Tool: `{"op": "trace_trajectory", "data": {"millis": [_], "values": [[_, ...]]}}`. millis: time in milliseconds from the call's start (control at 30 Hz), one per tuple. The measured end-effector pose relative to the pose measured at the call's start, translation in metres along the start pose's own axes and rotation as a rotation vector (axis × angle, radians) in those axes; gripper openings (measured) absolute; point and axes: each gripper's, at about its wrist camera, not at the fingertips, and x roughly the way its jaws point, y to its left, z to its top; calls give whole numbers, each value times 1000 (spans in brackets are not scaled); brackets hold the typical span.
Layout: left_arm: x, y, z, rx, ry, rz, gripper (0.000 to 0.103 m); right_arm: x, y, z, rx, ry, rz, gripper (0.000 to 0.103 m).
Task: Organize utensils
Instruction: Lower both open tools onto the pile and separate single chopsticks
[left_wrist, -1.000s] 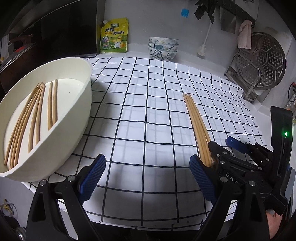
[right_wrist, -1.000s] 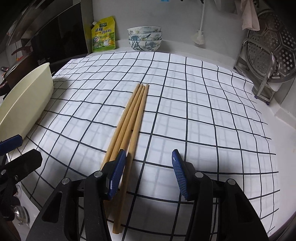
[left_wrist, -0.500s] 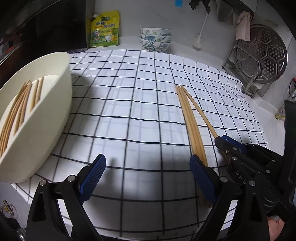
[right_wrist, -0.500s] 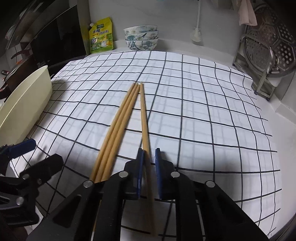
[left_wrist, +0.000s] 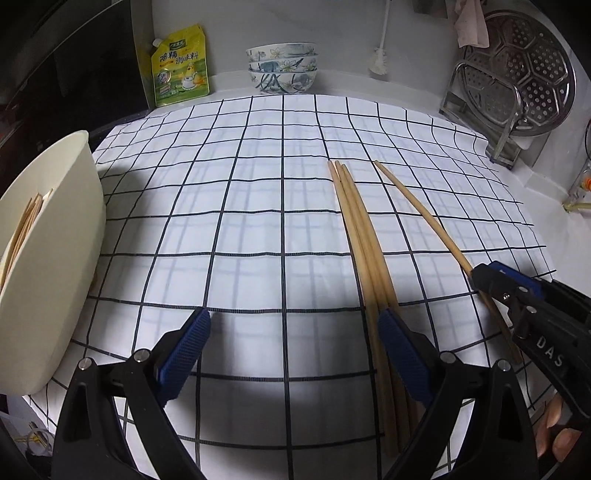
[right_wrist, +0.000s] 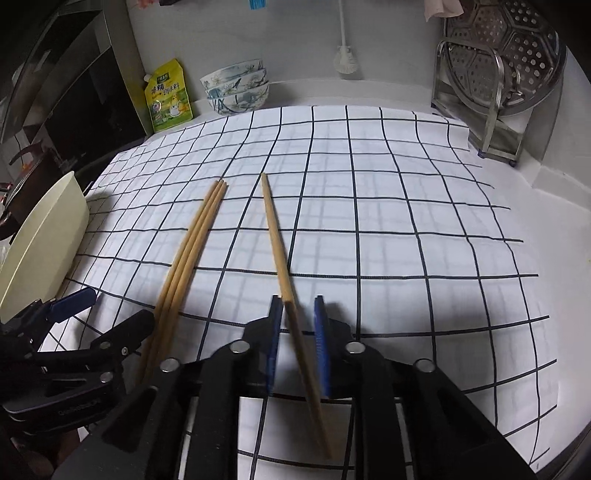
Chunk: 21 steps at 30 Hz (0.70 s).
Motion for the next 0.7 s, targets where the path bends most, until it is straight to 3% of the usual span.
{"op": "trace_trajectory", "data": {"millis": [267,700], "values": [[7,-3,2,33,15,54,95,-1,-3,1,8,-6,9,26],[18,2,18,12,19,62,94,10,6,7,-29,21,-11,29]]}}
